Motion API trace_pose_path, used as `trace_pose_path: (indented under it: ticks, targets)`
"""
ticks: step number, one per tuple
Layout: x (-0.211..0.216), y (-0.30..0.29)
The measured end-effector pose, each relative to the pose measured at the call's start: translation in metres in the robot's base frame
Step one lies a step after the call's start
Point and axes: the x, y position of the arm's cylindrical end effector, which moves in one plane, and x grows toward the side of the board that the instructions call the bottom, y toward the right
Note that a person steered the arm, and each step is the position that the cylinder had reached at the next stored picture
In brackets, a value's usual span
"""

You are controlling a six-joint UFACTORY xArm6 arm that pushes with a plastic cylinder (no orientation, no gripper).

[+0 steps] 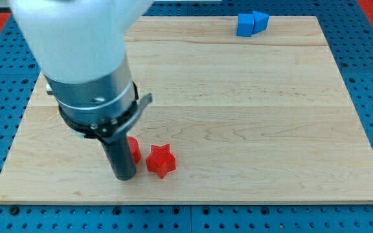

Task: Push the green star to the bottom of the green circle

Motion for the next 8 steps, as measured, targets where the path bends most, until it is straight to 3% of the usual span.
trace_pose_path:
  ticks: [1, 2, 3, 4, 5, 7, 8]
  targets:
    - [-0.02, 0.0]
    - [-0.004, -0.025]
    - [-0.038, -0.089]
    - [-0.106, -0.163]
    - [-0.195, -0.171]
    - [-0.3, -0.192]
    - [-0.326, -0.188]
